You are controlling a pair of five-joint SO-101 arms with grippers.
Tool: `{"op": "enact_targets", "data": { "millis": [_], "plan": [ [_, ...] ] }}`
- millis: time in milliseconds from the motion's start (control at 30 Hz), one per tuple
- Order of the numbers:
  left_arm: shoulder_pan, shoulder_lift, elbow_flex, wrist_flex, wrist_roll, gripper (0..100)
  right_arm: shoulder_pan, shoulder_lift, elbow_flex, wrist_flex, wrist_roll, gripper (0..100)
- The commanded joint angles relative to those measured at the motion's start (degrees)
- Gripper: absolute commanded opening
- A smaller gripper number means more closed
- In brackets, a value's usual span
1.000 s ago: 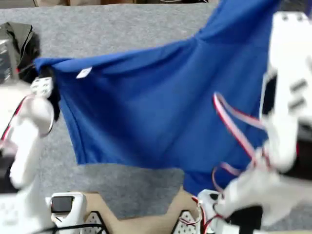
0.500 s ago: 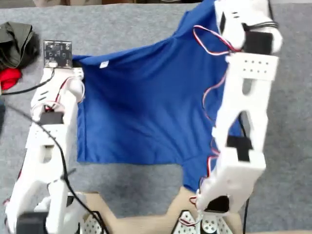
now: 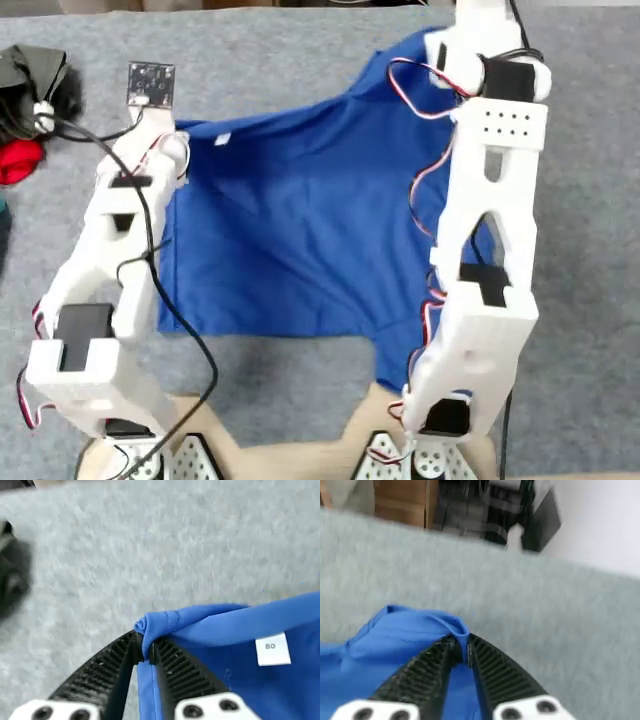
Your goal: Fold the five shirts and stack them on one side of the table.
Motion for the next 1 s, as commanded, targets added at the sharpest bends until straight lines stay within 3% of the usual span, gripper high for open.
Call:
{"op": "enact_targets", "data": {
  "millis": [0,400,633,967],
  "plan": [
    [0.4,0.2,-7.5,13.9,-0.2,2,1.3,-2.8,-1.5,7.1,0.4,0.5],
    [3.2,0.2,-16.4,47.8,-0.4,2,3.0,-9.5,-0.9,30.3,0.2,0.5],
    [5.5,0.1,-17.1,55.5,-0.5,2,4.4,-16.4,3.6,35.9,0.5,0.5],
    [5.0,-6.6,-13.7,62.8,-4.8,2,5.7,-39.4,39.6,28.7,3.0,0.5]
  ]
}}
